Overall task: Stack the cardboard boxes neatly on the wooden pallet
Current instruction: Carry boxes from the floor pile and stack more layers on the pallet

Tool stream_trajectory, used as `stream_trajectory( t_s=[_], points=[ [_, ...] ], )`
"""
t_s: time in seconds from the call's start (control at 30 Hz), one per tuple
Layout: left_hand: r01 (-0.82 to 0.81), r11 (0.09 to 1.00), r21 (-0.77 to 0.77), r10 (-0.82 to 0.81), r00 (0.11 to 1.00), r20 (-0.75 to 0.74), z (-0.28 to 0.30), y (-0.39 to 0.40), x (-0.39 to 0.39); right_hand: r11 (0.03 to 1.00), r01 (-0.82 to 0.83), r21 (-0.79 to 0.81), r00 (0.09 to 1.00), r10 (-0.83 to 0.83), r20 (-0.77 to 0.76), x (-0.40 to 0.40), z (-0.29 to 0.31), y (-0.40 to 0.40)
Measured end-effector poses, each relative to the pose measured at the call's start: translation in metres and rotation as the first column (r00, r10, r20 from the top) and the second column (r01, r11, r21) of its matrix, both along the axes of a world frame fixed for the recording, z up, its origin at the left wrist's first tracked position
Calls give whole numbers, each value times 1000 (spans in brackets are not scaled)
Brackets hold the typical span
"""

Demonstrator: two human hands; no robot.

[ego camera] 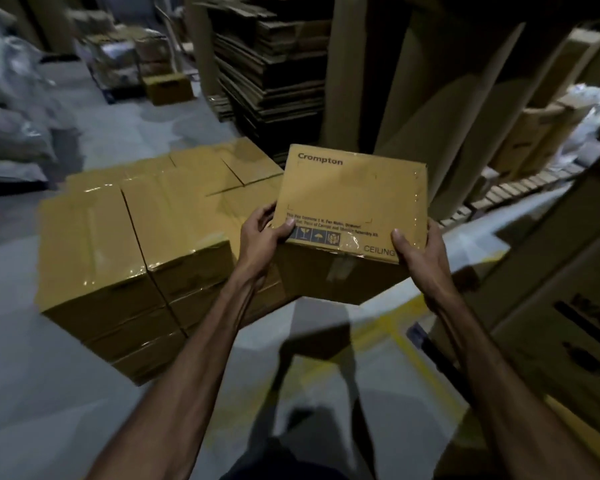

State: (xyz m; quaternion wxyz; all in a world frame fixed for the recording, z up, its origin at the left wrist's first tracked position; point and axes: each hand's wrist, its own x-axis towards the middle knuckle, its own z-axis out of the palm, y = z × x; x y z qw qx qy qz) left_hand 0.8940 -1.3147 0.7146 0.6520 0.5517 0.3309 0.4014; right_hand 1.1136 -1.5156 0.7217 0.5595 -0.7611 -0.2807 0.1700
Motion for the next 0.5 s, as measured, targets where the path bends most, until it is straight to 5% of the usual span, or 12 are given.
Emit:
stream_trajectory(
  t_s=[0.23, 0.5],
  points=[
    [-65, 998, 18, 64, 997, 43, 13, 96, -7, 991, -131, -6, 990, 131, 54, 18, 27, 121],
    [-230, 967, -113, 243, 964, 113, -46, 144, -12, 954, -299, -37, 949, 301, 93, 22, -2, 218]
  ],
)
